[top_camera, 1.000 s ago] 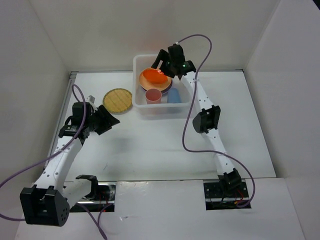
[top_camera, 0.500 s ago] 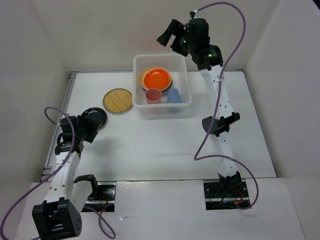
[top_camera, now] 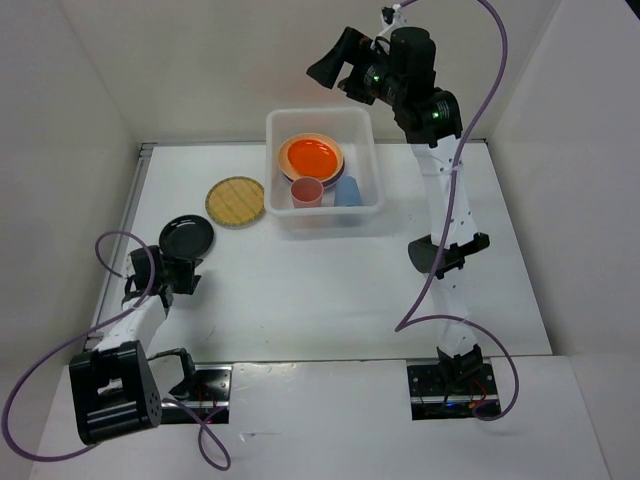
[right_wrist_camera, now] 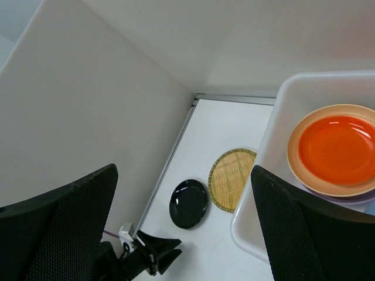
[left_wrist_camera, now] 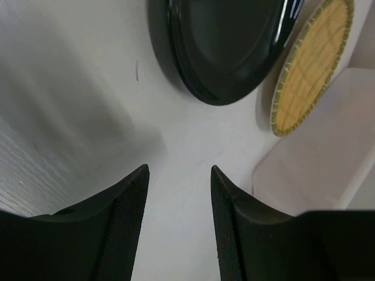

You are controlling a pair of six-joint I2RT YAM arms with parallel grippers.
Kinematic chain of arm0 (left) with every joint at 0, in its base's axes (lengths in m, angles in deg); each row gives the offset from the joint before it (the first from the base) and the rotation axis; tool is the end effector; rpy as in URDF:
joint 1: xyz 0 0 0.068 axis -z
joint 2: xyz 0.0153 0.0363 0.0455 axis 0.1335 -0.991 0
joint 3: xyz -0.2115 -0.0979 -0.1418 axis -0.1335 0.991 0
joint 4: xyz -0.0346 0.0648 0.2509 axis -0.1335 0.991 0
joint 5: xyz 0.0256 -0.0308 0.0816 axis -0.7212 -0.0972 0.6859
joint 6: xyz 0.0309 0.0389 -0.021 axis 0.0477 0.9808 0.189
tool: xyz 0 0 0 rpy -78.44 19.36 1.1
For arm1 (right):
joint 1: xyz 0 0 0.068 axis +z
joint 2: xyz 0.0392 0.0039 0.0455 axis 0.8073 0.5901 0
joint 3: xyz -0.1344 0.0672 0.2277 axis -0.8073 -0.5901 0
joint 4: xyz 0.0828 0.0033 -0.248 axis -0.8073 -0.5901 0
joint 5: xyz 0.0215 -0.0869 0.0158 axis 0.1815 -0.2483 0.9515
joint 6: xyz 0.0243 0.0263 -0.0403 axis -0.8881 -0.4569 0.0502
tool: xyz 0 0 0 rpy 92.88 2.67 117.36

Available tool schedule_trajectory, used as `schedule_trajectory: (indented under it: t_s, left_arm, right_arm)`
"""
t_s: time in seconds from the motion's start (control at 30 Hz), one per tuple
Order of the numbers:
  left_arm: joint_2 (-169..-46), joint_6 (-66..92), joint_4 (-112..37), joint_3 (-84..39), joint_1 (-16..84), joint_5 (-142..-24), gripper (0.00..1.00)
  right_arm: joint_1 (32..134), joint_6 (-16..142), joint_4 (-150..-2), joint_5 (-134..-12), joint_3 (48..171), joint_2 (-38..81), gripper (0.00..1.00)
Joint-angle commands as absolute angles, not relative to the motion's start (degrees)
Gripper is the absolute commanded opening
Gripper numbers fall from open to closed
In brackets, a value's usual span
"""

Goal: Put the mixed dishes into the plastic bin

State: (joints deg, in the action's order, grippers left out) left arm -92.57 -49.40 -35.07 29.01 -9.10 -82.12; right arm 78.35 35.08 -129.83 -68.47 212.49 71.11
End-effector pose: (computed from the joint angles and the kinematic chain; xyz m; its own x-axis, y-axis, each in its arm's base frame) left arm 0.1923 0.0533 0.1628 0.0177 -0.9907 -0.1352 -0.6430 0.0923 -0.7603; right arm 0.3781 0.1806 0.5242 -0.4211 0.4175 -0.8052 -0.4335 0.6872 0.5829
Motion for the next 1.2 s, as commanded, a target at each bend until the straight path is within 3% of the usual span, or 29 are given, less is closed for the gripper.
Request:
schedule_trajectory:
  t_s: [0.0, 0.23, 0.67, 0.93, 1.17]
  left_arm:
    - [-94.5, -51.4, -42.2, 29.0, -9.8, -82.0, 0.54]
    - [-98.9, -52.0, -47.4, 29.7, -9.8, -77.0, 0.62]
    - [-113.2, -55.6, -56.5, 29.6, -9.8, -74.4, 0.56]
    - [-117.2, -58.7, -60.5, 29.6, -9.8, -73.3, 0.42]
    - [-115.0, -61.5, -60.5, 31.8, -9.8, -70.0, 0.20]
  right_arm:
    - [78.2, 36.9, -128.1, -65.1, 213.3, 67.9, 0.99]
    - [76.5, 36.3, -126.2, -61.4, 213.3, 68.5, 0.99]
    - [75.3, 35.7, -124.9, -57.8, 213.3, 68.5, 0.99]
    - [74.8, 35.7, -124.3, -57.2, 213.3, 68.5, 0.99]
    - [71.6, 34.6, -123.7, -53.8, 213.3, 68.5, 0.99]
